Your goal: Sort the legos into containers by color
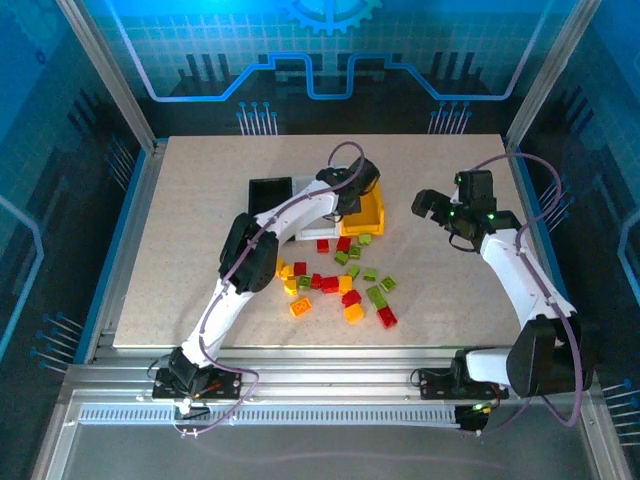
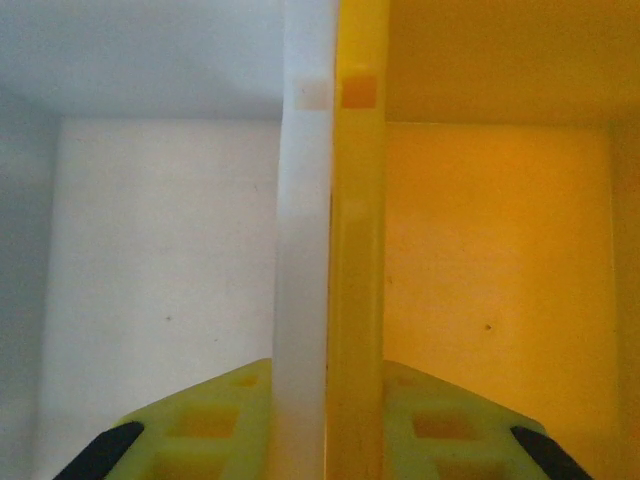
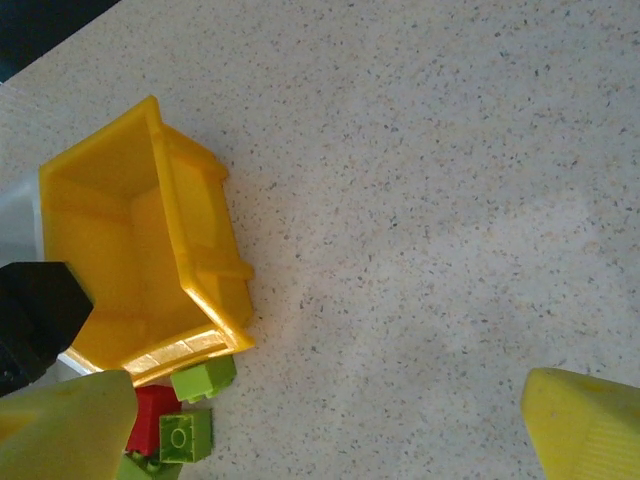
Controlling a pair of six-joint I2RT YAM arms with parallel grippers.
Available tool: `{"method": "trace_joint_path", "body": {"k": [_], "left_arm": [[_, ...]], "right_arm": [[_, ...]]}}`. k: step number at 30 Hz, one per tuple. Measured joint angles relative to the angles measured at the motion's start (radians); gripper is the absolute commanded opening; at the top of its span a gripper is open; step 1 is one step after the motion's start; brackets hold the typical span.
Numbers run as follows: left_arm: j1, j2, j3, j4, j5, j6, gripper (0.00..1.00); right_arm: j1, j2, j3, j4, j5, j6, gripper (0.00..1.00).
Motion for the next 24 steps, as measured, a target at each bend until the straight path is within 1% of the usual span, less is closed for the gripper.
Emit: {"method": "trace_joint_path", "body": {"k": [6,7,8,9,11,13,17,18,20,24], "left_arm": [[-0.048,-0.069,-0.111,0.005,-0.004,-0.05,0.0],[-0.053,-0.079,-0.127,0.008,-0.004,-0.054,0.06],[-0.057,-0.089,-0.141,0.01,-0.003,-0.061,0.21],[-0.06,-0.096,-0.15,0.011,0.0,-0.064,0.33],[-0.063,-0.106,-0.161,0.011,0.014,-0.068,0.45],[-0.063,-0.12,-0.171,0.013,0.027,-0.067,0.55],[-0.063,-0.194,-0.219,0.036,0.042,-0.062,0.79],[-0.063,-0.229,-0.243,0.048,0.042,-0.058,0.84],[-0.063,-0.315,-0.307,0.076,0.046,-0.05,0.89],[-0.063,-0.551,-0.487,0.159,0.052,-0.029,0.95]], "right_arm": [[-0.002,0.0,-0.014,-0.014,-0.011,-0.001,1.0],[-0.002,0.0,-0.019,-0.014,-0.016,-0.001,0.99],[-0.002,0.0,-0.026,-0.014,-0.025,-0.002,0.98],[-0.002,0.003,-0.031,-0.015,-0.037,-0.004,0.96],[-0.002,0.016,-0.032,-0.013,-0.06,-0.015,0.9],[0.003,0.038,-0.031,-0.011,-0.08,-0.028,0.86],[0.034,0.098,-0.021,-0.002,-0.109,-0.05,0.84],[0.049,0.117,-0.014,-0.002,-0.109,-0.054,0.82],[0.079,0.154,0.008,0.0,-0.109,-0.062,0.79],[0.132,0.253,0.083,0.008,-0.104,-0.073,0.73]]}}
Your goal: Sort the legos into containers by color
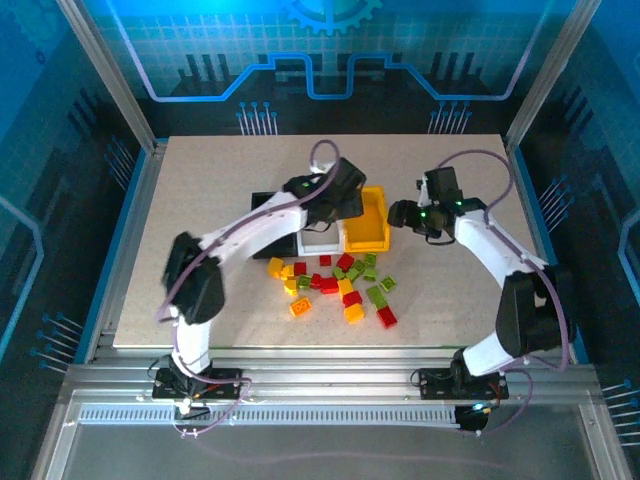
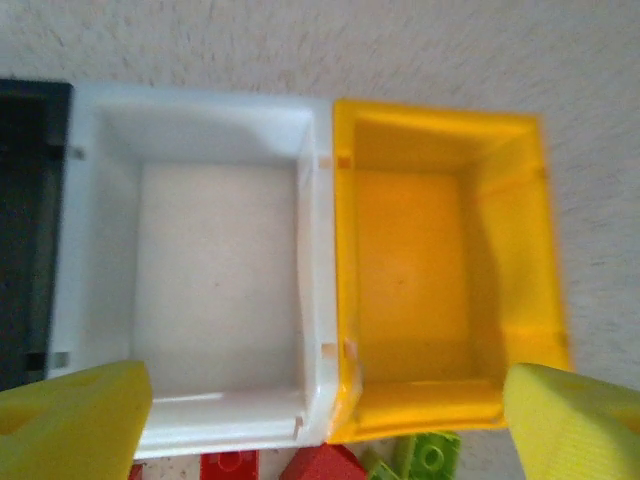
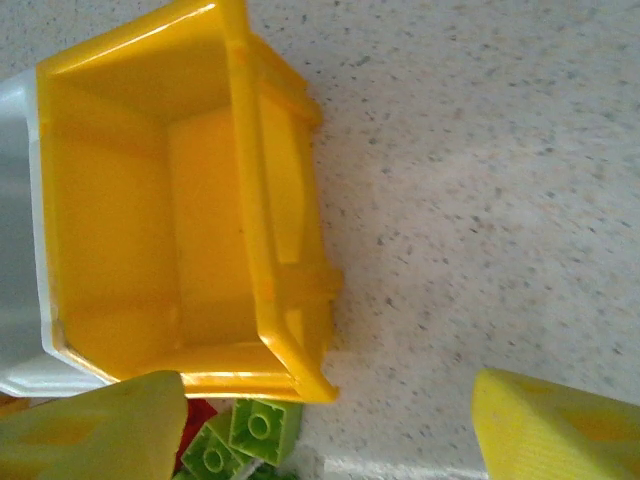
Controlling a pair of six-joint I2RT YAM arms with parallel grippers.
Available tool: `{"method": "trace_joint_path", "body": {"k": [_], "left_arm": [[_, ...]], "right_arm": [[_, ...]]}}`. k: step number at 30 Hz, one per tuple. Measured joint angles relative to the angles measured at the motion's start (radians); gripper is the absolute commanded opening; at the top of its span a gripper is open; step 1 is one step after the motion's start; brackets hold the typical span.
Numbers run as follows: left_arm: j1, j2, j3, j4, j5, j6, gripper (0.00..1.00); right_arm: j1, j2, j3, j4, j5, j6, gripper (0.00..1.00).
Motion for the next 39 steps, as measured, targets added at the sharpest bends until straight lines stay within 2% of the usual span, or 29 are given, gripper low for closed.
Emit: {"method": "trace_joint_path", "body": {"k": [5,9,14,20,27,28,32,39], "left_arm": [[0.0,-0.295,-0.261,0.078,0.016,0.019,0.98],[0.0,-0.444,-0.424,0.089,0.023,0.019,0.99],[0.0,-0.595,-0.6,0.07,0.024,0.015,0.99],[0.004,-0.731,-0.671,0.038,0.023,0.015,0.99],[0.025,-0.795,-0.74,0.008,0.023,0.006,0.99],[0.031,-0.801,-0.751,0.006,0.023,0.005,0.99],[0.05,-0.827,-0.786,-0.001,0.025,-0.006,0.99],[0.057,-0.845,-0.805,-0.001,0.031,-0.011,0.99]], "right_arm": [[0.042,0.125,0.099,0.005,0.026,-0.013,0.64],[0.077,0.217,0.167,-0.01,0.066,-0.023,0.56],[0.1,0.308,0.225,-0.047,0.113,-0.027,0.42],[0.111,0.362,0.275,-0.087,0.157,-0.037,0.27],[0.131,0.362,0.293,-0.137,0.196,-0.077,0.1],[0.132,0.362,0.297,-0.147,0.208,-0.081,0.09],[0.134,0.362,0.303,-0.175,0.24,-0.082,0.14],[0.134,0.377,0.342,-0.19,0.243,-0.13,0.13]]}}
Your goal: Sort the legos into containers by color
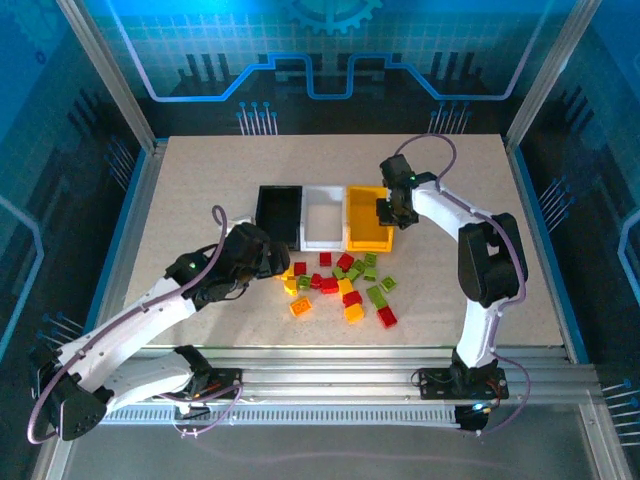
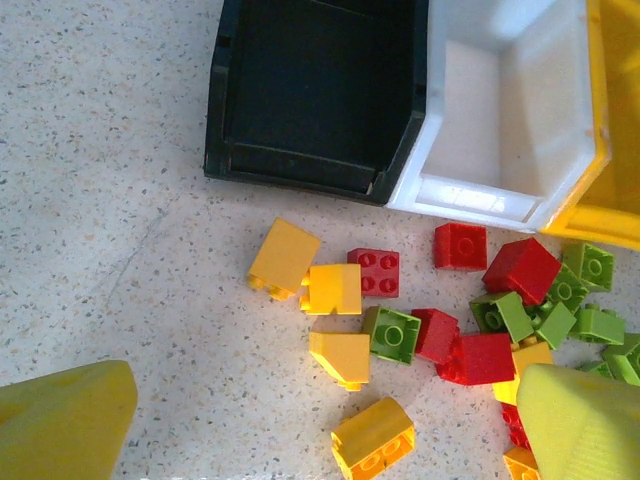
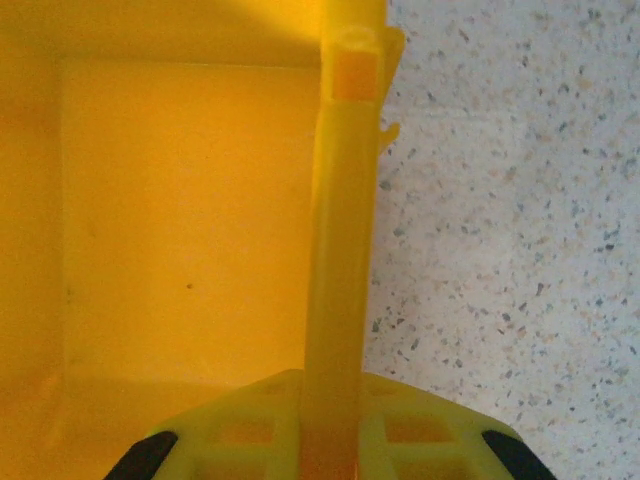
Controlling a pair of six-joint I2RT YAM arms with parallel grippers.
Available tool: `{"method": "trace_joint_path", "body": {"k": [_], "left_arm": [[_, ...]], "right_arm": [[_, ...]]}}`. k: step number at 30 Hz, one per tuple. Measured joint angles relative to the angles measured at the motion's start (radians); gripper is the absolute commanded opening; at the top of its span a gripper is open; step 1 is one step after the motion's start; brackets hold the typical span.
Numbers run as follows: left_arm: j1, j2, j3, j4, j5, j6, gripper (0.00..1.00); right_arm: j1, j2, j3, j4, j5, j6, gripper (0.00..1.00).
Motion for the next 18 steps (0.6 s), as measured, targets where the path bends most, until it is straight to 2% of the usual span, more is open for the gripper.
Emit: {"method": "trace_joint_path", "body": {"k": [4,14,18], "left_arm": [[0.001,-0.005,-0.014,0.0,0.003,-0.001,0.99],[0.004,-0.013,-0.027,0.0,0.004,-0.018,0.99],[0.006,-0.026,-0.027,0.0,0.004,-0.023,0.99]], "right_arm": [[0.0,0.024,0.048,-0.018,0.0,-0.03,0.16],[0.0,0.029,0.057,-0.016,-0.002,-0.029,0.6],[0.0,-0.076,-0.024,0.006,-0.008,0.014,0.71]]}}
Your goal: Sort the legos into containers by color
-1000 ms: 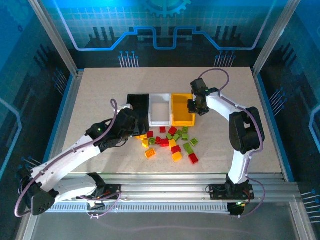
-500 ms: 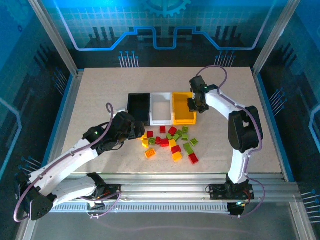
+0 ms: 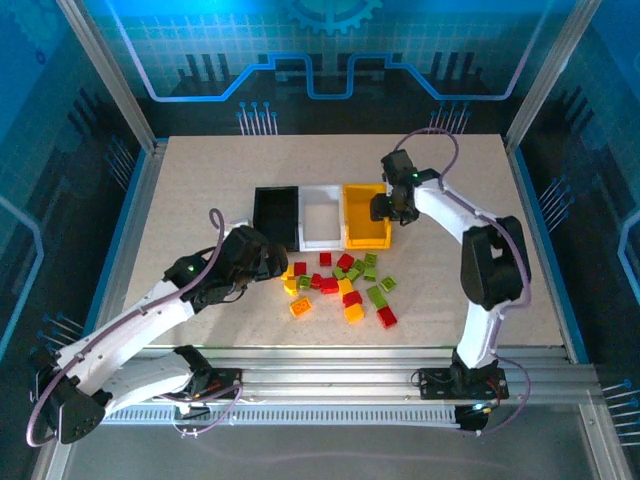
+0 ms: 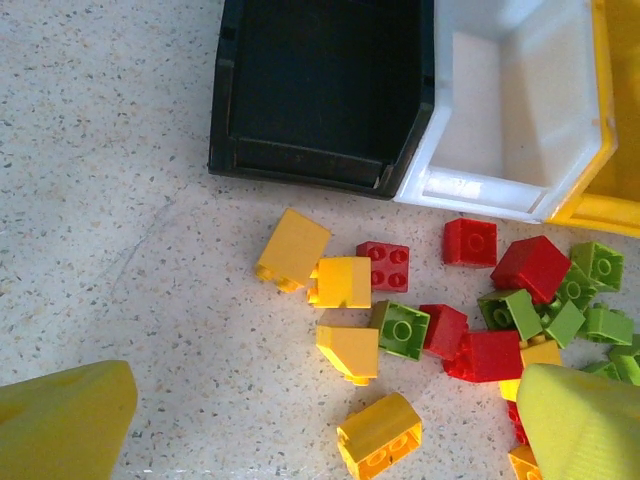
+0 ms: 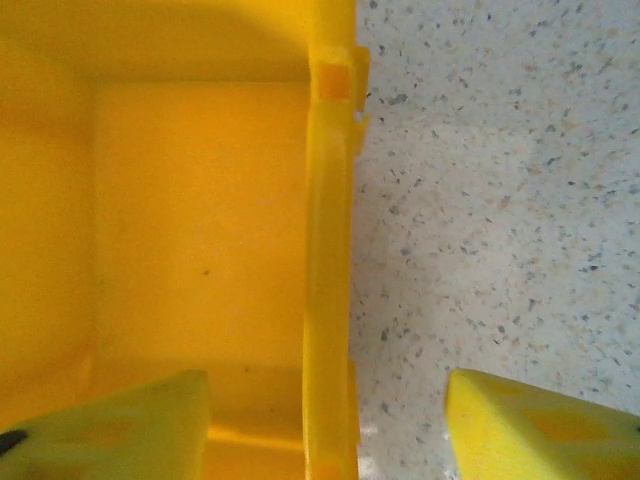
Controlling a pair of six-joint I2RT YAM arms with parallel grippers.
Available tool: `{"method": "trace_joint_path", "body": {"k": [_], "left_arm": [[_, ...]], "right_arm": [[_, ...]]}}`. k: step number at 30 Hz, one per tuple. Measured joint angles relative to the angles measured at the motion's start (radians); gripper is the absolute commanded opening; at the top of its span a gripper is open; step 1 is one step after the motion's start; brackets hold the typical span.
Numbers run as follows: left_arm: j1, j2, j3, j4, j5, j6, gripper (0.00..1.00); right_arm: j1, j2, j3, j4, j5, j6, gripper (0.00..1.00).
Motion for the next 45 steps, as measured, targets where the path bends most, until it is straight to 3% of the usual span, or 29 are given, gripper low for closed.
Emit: {"method": "trace_joint_path", "body": {"k": [7,11,19,23,34,39,45], "left_arm": [[0.014,-0.051,-0.041,0.01,0.0,-0.012,0.99],[0.021,-0.061,-0.078,0.017,0.0,-0.032,0.99],[0.029,-0.061,-0.101,0.026,0.026,-0.056,0.99],[0.03,-0.063,-0.116,0.047,0.048,-0.056,0.99],[0.031,-0.069,-0.16,0.068,0.072,-0.056,0.99],[0.034,-0.069,-0.161,0.072,0.079,-0.056,0.99],[0.036,-0.069,-0.161,0.075,0.079,-0.056,0.99]], "right_arm": [[0.002,-0.308,-0.269,-0.011,-0.019,0.183,0.73],[0.019,-0.387,-0.447,-0.029,-0.048,0.346,0.74],[0.154,-0.339,-0.528,-0.027,-0.047,0.612,0.74],[0.169,-0.329,-0.526,-0.025,-0.026,0.7,0.73],[0.171,-0.251,-0.524,-0.003,-0.026,0.765,0.68],[0.171,-0.215,-0.52,0.002,-0.033,0.769,0.59],[0.171,-0.21,-0.52,0.007,-0.045,0.767,0.41]]}}
